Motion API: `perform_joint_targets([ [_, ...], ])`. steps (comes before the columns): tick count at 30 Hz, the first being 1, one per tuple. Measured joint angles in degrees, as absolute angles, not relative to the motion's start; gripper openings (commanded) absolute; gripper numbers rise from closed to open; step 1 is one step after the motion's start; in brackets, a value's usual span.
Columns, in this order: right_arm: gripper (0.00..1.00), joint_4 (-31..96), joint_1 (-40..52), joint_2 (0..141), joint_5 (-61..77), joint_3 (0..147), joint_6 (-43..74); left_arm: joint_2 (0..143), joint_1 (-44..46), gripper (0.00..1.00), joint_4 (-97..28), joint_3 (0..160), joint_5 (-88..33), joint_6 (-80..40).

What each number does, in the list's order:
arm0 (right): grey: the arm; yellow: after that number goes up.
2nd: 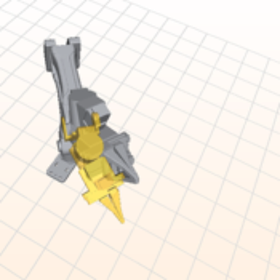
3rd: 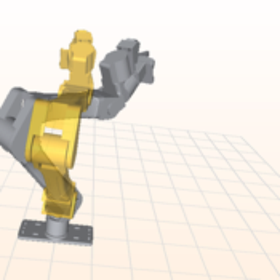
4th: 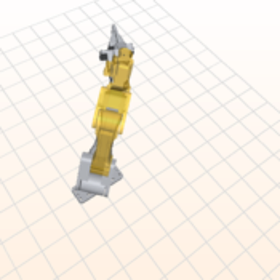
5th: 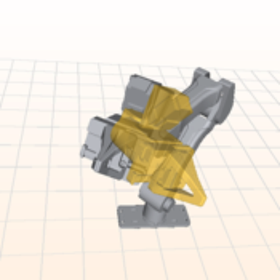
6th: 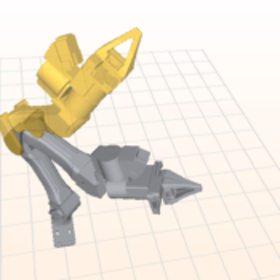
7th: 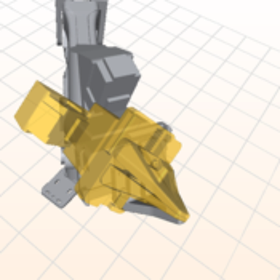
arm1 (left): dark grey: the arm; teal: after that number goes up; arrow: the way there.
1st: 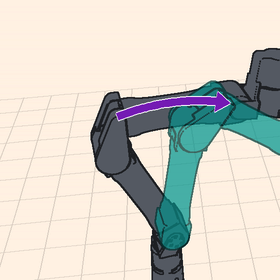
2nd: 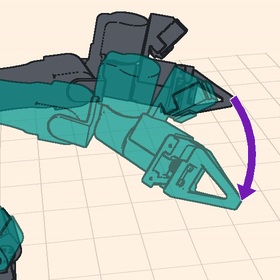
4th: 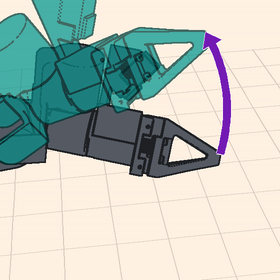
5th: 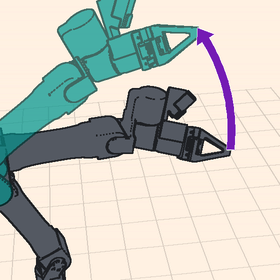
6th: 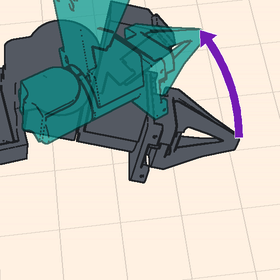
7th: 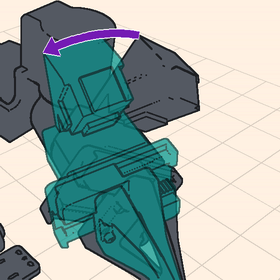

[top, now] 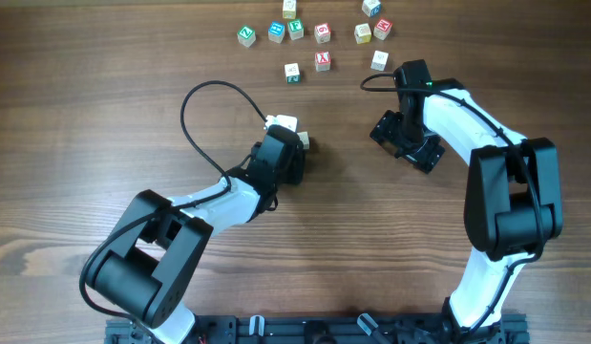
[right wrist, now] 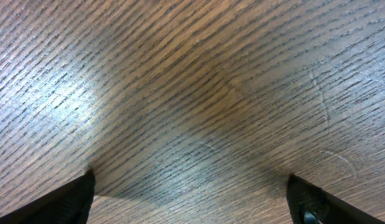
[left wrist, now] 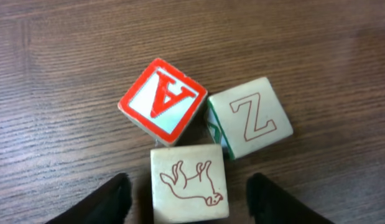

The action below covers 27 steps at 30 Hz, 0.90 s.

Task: Form a circle
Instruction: 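Open the left gripper and lift it back away from the blocks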

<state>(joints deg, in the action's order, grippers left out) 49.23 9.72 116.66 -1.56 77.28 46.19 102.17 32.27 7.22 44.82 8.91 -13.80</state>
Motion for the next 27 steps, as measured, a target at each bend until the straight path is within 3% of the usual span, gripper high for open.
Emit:
perform_joint_targets([
  [3,1.0,49.23,9.72,116.66,-1.58,77.28,46.19,102.17,32.27,0.83,5.15,44.82,8.8,-13.65],
  [11,1.0,49.21,9.72,116.66,-1.61,77.28,46.17,100.29,32.27,0.86,-2.0,45.21,7.31,-13.06],
  [13,1.0,49.06,9.72,116.66,-1.78,77.28,46.19,98.35,32.23,1.0,-5.17,45.01,4.38,-13.26],
  [19,1.0,49.08,9.72,116.66,-1.93,77.28,46.17,82.41,32.23,1.0,-8.14,44.34,2.09,-15.84],
  [23,1.0,49.58,9.69,116.66,-1.45,77.28,46.19,70.08,30.98,1.0,-7.92,44.36,10.79,-16.25],
  [27,1.0,50.24,9.65,116.66,0.16,77.28,46.17,68.47,28.32,1.0,-8.12,44.34,16.86,-16.45],
])
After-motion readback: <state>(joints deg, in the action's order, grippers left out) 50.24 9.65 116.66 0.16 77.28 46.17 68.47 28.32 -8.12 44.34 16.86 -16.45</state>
